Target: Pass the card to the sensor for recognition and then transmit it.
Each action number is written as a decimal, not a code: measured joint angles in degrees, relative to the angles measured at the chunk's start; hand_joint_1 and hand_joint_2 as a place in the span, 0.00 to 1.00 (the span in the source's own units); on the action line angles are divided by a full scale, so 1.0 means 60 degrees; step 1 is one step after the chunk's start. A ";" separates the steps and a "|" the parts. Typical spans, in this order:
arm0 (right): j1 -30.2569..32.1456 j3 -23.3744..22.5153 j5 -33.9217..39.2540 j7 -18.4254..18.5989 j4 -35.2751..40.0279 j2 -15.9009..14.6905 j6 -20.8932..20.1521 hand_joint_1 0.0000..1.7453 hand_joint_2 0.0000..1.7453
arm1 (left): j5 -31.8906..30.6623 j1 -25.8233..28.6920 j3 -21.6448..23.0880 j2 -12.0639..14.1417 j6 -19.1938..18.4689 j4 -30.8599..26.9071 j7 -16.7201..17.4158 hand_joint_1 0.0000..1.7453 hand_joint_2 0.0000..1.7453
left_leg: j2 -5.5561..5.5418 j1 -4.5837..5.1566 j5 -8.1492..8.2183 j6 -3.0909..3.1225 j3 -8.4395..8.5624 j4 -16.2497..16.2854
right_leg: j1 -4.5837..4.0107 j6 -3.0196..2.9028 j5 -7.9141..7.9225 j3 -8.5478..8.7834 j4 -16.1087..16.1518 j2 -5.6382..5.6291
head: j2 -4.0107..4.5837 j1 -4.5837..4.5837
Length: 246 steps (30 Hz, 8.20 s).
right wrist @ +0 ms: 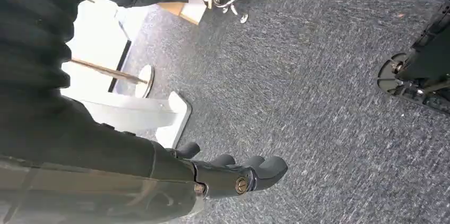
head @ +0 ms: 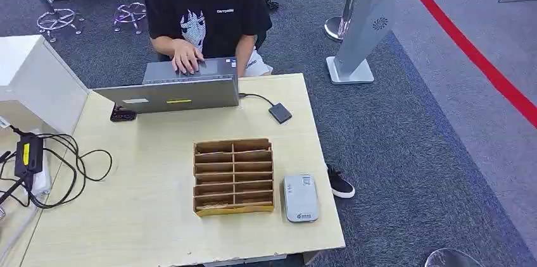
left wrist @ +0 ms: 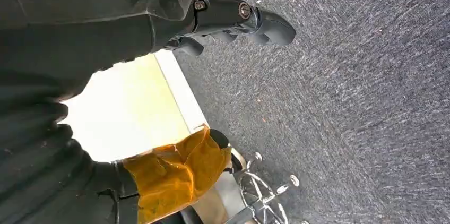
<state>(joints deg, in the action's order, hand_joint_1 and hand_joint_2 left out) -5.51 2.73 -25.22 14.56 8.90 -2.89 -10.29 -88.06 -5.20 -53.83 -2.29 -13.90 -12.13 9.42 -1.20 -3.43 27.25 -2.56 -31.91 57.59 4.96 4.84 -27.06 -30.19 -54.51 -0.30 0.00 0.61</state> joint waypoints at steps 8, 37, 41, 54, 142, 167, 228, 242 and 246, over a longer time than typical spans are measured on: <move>0.0000 0.0000 0.0000 0.0000 0.0000 0.0000 -0.0003 0.00 1.00 | 0.0000 0.0000 0.0000 -0.0004 0.0000 0.0000 0.0000 0.00 1.00 | 0.0000 0.0000 0.0000 0.0000 0.0000 0.0000 | 0.0000 0.0000 0.0000 0.0000 0.0000 0.0000 | 0.0000 0.0000; -0.0127 0.0022 -0.0136 0.0084 0.0007 -0.0113 0.2915 0.00 1.00 | 0.0018 0.0018 -0.0026 -0.0150 0.0559 0.0015 0.0521 0.00 1.00 | -0.0001 0.0001 0.0000 0.0000 -0.0002 0.0001 | 0.0000 0.0000 0.0000 0.0003 0.0001 0.0002 | 0.0000 -0.0007; -0.0127 -0.0350 0.0288 -0.0204 0.0007 -0.0383 0.2687 0.00 0.00 | 0.0197 0.0000 -0.0128 0.0106 0.1635 0.0015 0.0612 0.00 1.00 | 0.0000 0.0000 0.0000 0.0000 0.0002 0.0000 | 0.0000 0.0000 0.0000 0.0001 -0.0001 0.0001 | 0.0000 -0.0004; -0.0033 -0.0416 0.0197 0.0353 0.0004 -0.0354 0.3326 0.00 1.00 | 0.0058 0.0004 -0.0047 0.0033 0.1728 0.0018 0.0510 0.00 1.00 | 0.0001 0.0002 0.0000 0.0001 -0.0003 0.0001 | 0.0002 0.0001 0.0001 0.0002 0.0002 0.0000 | 0.0000 0.0000; -0.0193 -0.0794 -0.0805 -0.0546 0.0011 -0.0237 0.1493 0.00 1.00 | -0.0007 -0.0054 0.0248 -0.0044 0.1571 0.0073 -0.0419 0.00 1.00 | 0.0001 0.0000 -0.0003 -0.0004 0.0006 0.0006 | -0.0001 -0.0010 -0.0006 -0.0009 -0.0031 -0.0002 | 0.0000 0.0000; -0.0372 -0.1027 -0.1195 -0.1031 0.0066 -0.0273 0.1326 0.00 1.00 | 0.0073 -0.0069 0.0175 -0.0011 0.1122 0.0073 -0.0889 0.00 1.00 | 0.0001 0.0002 -0.0003 -0.0005 0.0005 0.0008 | 0.0001 -0.0010 -0.0006 -0.0011 -0.0036 -0.0002 | 0.0000 -0.0004; -0.0351 -0.1694 -0.1909 -0.0998 0.0102 -0.0270 0.2691 0.00 1.00 | 0.0131 -0.0267 0.0091 0.0036 0.0995 0.0076 -0.1373 0.00 1.00 | 0.0016 0.0000 -0.0005 -0.0009 0.0011 0.0007 | -0.0002 -0.0019 -0.0010 -0.0013 -0.0048 -0.0016 | 0.0000 0.0000; -0.0322 -0.2076 -0.1800 -0.1053 0.0102 -0.0310 0.3297 0.00 1.00 | 0.0164 -0.0299 0.0087 0.0106 0.1381 0.0076 -0.1592 0.00 1.00 | 0.0014 0.0000 -0.0006 -0.0009 0.0009 0.0008 | -0.0001 -0.0018 -0.0010 -0.0011 -0.0051 -0.0010 | 0.0000 -0.0004; -0.0333 -0.2087 -0.1800 -0.1053 0.0102 -0.0313 0.3300 0.00 1.00 | 0.0164 -0.0300 0.0087 0.0109 0.1370 0.0076 -0.1595 0.00 1.00 | 0.0013 0.0000 -0.0006 -0.0009 0.0012 0.0007 | -0.0002 -0.0019 -0.0010 -0.0014 -0.0054 -0.0010 | 0.0000 0.0000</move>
<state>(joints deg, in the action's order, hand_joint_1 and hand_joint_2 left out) -7.51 -9.79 -36.02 8.24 9.51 -4.76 9.51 -87.08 -7.00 -53.31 -1.64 -5.68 -11.67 -0.15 -1.12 -3.43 27.21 -2.61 -31.84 57.63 4.95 4.73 -27.12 -30.27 -54.83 -0.36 0.00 0.61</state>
